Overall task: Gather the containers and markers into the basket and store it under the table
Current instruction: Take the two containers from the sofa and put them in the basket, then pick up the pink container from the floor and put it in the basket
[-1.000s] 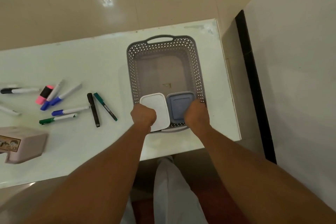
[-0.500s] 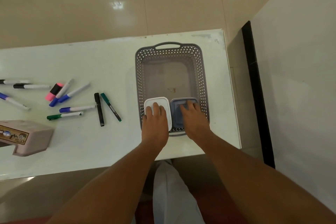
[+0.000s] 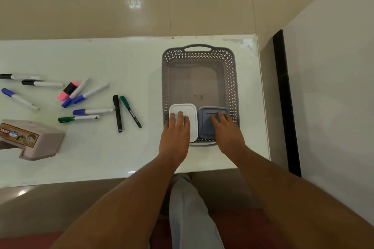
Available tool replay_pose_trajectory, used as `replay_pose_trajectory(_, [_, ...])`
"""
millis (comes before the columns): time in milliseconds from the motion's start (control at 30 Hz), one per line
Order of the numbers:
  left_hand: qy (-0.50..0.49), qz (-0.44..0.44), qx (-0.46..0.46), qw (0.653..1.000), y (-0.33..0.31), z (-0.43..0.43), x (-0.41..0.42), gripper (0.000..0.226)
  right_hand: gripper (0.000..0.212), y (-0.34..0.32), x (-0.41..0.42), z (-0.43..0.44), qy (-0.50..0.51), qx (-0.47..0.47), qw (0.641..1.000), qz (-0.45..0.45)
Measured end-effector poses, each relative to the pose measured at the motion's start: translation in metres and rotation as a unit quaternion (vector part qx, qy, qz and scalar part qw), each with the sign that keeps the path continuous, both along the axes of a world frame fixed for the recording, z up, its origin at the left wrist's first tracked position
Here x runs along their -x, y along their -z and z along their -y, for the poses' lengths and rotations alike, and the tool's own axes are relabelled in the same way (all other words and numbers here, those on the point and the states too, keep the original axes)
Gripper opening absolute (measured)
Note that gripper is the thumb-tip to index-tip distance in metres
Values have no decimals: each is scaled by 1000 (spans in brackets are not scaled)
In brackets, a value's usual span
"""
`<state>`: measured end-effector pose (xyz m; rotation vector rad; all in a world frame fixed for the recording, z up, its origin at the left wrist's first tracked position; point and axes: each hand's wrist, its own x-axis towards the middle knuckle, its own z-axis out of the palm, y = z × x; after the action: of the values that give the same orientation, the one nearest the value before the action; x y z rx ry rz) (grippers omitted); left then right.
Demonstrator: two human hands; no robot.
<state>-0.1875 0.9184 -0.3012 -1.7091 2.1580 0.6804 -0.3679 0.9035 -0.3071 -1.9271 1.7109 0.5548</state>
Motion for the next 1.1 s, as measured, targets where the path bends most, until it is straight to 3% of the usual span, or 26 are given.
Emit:
replay_pose_trajectory(233, [-18, -46, 53, 997, -26, -18, -47, 57, 68, -37, -39, 6, -42, 35, 998, -28])
replay_pose_trajectory(433, [-33, -39, 69, 996, -57, -44, -126, 54, 57, -79, -128, 3, -78, 78, 994, -26])
replay_pose_trajectory(600, [-59, -27, 67, 996, -84, -65, -233, 57, 49, -110, -246, -17, -79, 96, 992, -7])
replay_pose_trajectory(1000, [-123, 28, 74, 989, -142, -121, -554, 50, 58, -141, -560, -86, -2, 73, 992, 100])
replay_pose_trajectory(1100, [-145, 49, 69, 986, -152, -131, -605, 47, 51, -139, -611, -92, -41, 81, 989, 117])
